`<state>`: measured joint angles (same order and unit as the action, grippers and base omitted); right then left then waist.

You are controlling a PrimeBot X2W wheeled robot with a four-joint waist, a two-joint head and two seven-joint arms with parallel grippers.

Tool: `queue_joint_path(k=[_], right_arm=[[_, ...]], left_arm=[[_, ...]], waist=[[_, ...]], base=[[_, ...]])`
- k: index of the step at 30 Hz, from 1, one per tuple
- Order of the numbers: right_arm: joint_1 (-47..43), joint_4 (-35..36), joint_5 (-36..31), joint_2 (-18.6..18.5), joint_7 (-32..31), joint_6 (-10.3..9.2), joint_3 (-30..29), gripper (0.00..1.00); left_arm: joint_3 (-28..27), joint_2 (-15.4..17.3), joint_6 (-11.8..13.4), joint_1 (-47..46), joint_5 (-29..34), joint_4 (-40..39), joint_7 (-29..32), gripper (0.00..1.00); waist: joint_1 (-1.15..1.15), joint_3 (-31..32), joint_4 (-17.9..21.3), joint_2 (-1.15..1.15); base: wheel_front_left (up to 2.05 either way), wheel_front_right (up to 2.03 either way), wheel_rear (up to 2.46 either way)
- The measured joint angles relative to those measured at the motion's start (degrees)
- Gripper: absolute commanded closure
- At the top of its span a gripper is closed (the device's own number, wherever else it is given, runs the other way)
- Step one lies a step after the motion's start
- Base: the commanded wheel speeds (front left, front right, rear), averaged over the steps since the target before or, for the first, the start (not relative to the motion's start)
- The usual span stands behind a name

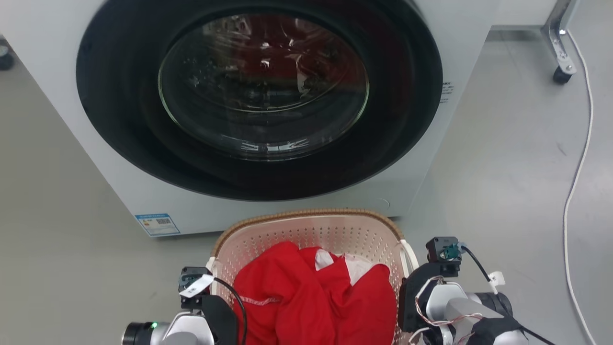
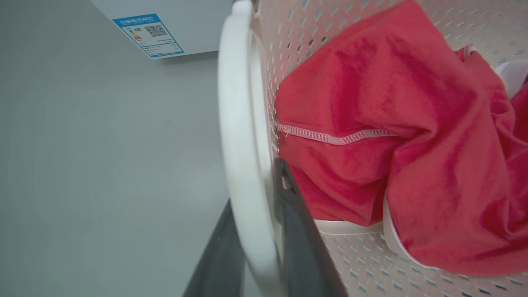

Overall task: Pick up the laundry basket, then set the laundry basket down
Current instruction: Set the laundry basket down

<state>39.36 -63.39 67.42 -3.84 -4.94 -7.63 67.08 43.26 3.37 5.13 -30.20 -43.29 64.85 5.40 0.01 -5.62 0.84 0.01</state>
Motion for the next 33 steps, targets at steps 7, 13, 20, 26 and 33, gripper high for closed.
queue_joint_path(k=[7,13,20,26,33], right_arm=[[3.46,-0.03,-0.15,0.04,1.03,0.0,-0.3,1.0],[5.32,-0.01,-0.15,0.01,2.31,0.0,-0.38,1.0],[7.83,-0.1,-0.6,-0.01,3.55,0.0,-0.41,1.0],[10.98,-0.75,-1.41,-0.05,4.58,0.0,-0.56,1.0],[15.33,-0.56,-1.48,-0.35,6.1,0.0,-1.11,1.0]], left_arm=[[-0.4,0.35,0.4,-3.21,0.09,-0.04,-1.33,1.0],[-0.77,0.54,0.44,-5.62,0.21,-0.01,-2.58,1.0],[-1.52,0.66,0.9,-8.6,0.58,0.0,-4.16,1.0],[-1.67,0.64,0.92,-11.69,0.7,-0.02,-5.22,1.0],[-2.15,0.83,1.11,-16.12,1.29,0.0,-6.69,1.0]], waist=[[0.0,-5.66,-0.17,0.0],[0.0,-10.72,-0.31,0.0],[0.0,-16.66,-0.44,0.0],[0.0,-21.8,-0.44,0.01],[0.0,-28.68,-0.42,0.01]], base=[[0.0,0.0,0.0],[0.0,0.0,0.0],[0.0,0.0,0.0],[0.0,0.0,0.0],[0.0,0.0,0.0]])
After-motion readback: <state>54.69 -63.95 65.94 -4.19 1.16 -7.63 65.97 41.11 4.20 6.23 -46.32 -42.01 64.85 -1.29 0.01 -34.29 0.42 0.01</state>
